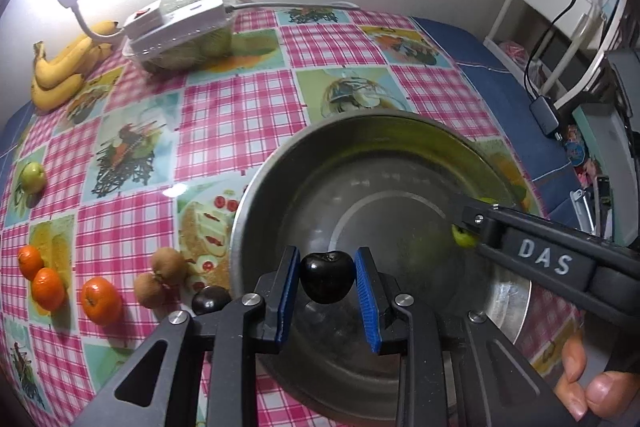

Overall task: Organize fruits
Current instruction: 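Lower the mango into the steel bowl and open the right gripper while the left carries the plum over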

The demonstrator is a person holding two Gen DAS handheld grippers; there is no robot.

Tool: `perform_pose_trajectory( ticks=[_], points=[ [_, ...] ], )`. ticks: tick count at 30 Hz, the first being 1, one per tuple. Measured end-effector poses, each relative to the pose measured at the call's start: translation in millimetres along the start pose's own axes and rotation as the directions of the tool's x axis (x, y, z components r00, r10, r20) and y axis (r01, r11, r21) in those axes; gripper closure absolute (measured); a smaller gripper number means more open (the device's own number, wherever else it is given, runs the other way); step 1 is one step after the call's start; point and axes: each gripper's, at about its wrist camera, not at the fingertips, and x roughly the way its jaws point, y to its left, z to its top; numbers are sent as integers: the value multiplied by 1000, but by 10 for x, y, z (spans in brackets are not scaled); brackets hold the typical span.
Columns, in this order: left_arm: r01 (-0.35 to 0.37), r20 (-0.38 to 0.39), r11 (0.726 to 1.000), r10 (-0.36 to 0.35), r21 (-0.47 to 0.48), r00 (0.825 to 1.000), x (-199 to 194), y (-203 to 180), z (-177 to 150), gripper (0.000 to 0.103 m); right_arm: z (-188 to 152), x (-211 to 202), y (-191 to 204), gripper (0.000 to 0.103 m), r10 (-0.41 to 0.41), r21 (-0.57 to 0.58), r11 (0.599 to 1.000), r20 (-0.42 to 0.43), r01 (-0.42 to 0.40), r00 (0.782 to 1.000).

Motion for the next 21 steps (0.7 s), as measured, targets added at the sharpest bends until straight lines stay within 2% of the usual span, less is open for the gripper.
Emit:
perform_pose_trajectory(
  ticks=[21],
  points=[
    [-27,-59,1000,28,15,998,284,-49,-95,72,-14,196,106,43,-24,-13,1000,-48,24,999]
  ],
)
